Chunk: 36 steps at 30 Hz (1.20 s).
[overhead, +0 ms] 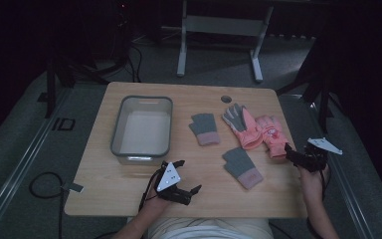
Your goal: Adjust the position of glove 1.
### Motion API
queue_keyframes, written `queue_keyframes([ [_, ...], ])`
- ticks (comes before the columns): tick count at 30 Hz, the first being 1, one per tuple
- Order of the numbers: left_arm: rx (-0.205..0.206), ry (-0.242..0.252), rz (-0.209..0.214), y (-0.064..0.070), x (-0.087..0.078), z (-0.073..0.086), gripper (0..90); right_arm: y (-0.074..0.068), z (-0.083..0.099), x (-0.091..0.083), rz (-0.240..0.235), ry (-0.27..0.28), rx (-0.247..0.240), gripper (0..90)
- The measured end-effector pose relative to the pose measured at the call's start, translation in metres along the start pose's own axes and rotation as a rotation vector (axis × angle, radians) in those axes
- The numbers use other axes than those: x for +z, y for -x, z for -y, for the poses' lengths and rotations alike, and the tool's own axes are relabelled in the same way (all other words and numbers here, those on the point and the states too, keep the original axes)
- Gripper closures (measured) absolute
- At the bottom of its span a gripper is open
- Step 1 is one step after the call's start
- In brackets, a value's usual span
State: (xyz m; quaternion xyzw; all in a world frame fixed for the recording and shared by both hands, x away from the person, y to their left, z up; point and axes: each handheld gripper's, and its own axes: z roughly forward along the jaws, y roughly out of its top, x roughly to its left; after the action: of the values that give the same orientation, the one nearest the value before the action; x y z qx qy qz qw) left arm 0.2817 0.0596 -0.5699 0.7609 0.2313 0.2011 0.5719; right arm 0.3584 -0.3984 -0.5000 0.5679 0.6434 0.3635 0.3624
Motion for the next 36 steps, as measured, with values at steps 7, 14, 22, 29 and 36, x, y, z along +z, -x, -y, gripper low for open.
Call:
queue_keyframes([
  [7,-0.009,0.001,0.005,-0.001,0.0,0.0,0.1,-0.008,-0.025,-0.007,-0.012,0.029,-0.007,13.2],
  [14,-0.009,0.002,0.0,-0.001,0.0,0.0,0.1,-0.009,-0.047,-0.008,-0.087,-0.005,0.031,18.7],
  [22,-0.008,0.001,-0.004,-0.001,0.0,0.0,0.1,-0.024,-0.069,-0.005,-0.102,0.012,0.012,10.6],
  [29,-0.01,0.002,-0.002,-0.001,0.0,0.0,0.0,-0.043,-0.079,0.0,-0.168,0.035,0.007,10.6],
  [36,-0.011,0.002,-0.003,-0.001,0.0,0.0,0.1,-0.064,-0.089,0.006,-0.222,0.06,-0.046,15.3],
])
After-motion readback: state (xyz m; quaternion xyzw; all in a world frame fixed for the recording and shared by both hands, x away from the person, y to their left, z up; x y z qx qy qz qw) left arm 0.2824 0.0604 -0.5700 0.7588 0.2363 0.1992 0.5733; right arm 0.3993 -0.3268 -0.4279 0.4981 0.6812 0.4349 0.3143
